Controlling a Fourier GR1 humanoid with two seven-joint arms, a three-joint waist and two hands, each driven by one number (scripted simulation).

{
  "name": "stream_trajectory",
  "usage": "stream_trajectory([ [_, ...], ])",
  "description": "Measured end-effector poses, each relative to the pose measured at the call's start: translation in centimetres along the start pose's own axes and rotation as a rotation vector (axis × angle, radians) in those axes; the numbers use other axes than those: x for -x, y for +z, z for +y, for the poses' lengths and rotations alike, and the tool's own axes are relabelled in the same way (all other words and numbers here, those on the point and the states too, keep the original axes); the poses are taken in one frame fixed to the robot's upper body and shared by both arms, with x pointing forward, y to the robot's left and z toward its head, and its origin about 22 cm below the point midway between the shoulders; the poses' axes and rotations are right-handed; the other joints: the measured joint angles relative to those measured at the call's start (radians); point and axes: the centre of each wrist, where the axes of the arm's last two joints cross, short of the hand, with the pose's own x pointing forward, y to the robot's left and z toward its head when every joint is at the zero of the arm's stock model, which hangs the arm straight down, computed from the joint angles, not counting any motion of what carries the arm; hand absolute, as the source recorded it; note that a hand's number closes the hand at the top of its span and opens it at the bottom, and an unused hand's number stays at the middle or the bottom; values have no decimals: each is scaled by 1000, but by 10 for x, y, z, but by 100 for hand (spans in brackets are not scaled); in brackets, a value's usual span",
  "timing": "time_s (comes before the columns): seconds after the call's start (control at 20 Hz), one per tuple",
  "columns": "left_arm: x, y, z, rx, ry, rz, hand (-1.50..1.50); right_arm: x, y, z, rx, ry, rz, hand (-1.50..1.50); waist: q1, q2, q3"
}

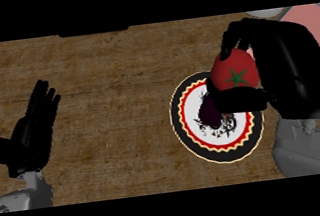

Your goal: Pick the tomato from the plate and place it in the cardboard box

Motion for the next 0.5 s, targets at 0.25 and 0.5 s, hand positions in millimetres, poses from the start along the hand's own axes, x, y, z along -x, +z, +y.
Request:
stream_trajectory([
  [0.25, -1, -7, -6, 0, 3, 0, 0, 44, -34, 0, 55, 61, 51, 150, 2, 2, 0],
  [0.5, -8, -4, -1, 9, 1, -1, 0, 85, -66, -2, 88, 151, 80, 150, 7, 2, 0],
])
